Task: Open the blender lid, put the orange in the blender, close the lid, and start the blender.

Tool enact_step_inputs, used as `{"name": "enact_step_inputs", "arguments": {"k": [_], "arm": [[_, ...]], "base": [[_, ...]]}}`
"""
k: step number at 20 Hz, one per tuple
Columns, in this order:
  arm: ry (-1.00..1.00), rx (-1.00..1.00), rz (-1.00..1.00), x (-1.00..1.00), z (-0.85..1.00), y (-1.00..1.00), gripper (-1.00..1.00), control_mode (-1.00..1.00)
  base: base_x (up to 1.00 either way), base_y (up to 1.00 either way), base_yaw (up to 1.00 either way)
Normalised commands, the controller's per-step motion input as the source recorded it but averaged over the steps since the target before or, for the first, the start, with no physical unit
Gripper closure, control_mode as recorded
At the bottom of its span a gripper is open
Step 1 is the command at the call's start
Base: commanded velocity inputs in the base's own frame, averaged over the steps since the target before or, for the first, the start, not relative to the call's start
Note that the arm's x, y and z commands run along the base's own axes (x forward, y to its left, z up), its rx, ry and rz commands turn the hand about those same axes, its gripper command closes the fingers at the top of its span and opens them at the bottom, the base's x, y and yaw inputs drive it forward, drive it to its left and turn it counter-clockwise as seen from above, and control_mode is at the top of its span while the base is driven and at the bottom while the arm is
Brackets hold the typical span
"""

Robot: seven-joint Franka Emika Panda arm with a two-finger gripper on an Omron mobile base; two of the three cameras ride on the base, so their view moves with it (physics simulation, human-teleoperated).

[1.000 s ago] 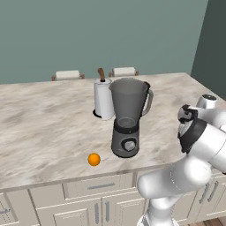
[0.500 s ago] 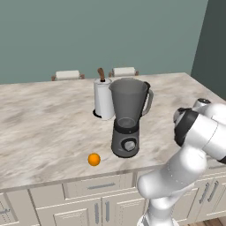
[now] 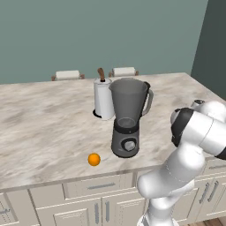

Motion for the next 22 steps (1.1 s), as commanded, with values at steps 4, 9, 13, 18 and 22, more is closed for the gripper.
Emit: {"name": "enact_step_inputs", "arguments": {"k": [4, 9, 13, 18, 22], "arm": [[0.0, 0.0, 0.0, 0.0, 0.15, 0.05, -1.0, -1.0], [-0.03, 0.0, 0.0, -0.05, 0.69, 0.08, -1.0, -1.0], [-0.11, -0.03, 0.0, -0.27, 0.96, 0.21, -1.0, -1.0], [-0.06, -0.02, 0.0, -0.6, 0.48, 0.66, -1.0, -1.0], [-0.02, -0.03, 0.07, -0.82, 0.0, 0.81, -1.0, -1.0]], "base": [[0.0, 0.0, 0.0], [0.0, 0.0, 0.0], [0.0, 0.0, 0.0], [0.0, 0.0, 0.0], [0.0, 0.0, 0.0]]}}
